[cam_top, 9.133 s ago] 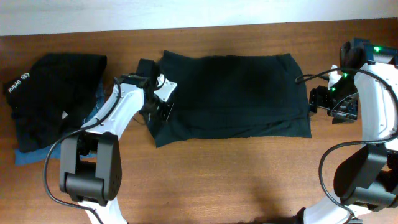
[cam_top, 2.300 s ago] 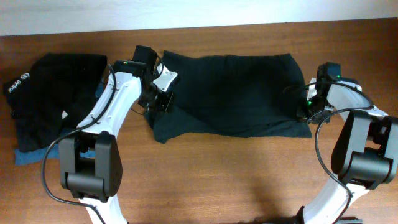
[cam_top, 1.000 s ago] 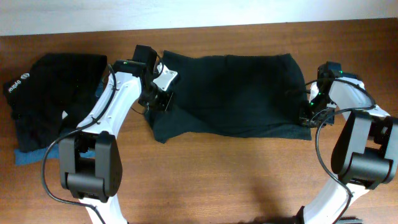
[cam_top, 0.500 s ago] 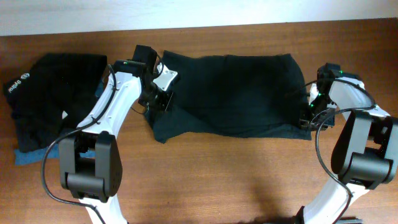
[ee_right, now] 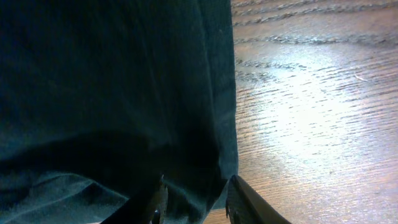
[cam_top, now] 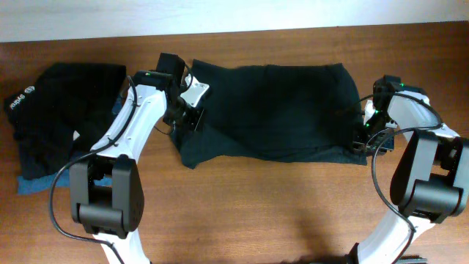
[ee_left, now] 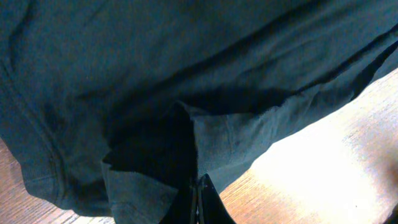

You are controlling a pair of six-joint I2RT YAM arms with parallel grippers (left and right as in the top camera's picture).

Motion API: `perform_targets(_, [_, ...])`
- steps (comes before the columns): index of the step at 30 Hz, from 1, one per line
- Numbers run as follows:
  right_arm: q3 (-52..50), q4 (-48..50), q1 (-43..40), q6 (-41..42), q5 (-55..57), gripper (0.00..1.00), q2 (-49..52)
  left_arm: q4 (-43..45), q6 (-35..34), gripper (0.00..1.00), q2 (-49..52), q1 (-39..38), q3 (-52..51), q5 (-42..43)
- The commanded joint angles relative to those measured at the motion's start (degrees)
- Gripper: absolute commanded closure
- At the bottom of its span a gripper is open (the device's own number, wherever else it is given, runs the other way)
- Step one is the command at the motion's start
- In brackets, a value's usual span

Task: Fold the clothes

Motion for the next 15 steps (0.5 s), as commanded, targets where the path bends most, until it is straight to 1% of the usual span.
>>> perform_targets(1, [0.92,0.31,-0.33,-0.79,0.09,0.64,0.22,0.13,0.57,1.0,-1.2,0.04,0.31,-0.39])
perform_targets(4, [0.92,-0.09,-0.31,-3.87,-0.42,0.63,0.11,0.31,0.57,1.0,-1.18,0.04,0.31,-0.42])
perform_targets(15, [0.96,-2.08,-0.31,-4.39,-5.18,0.62,0.02,0.31,0.57,0.99,-1.18,0.04,0.31,-0.39])
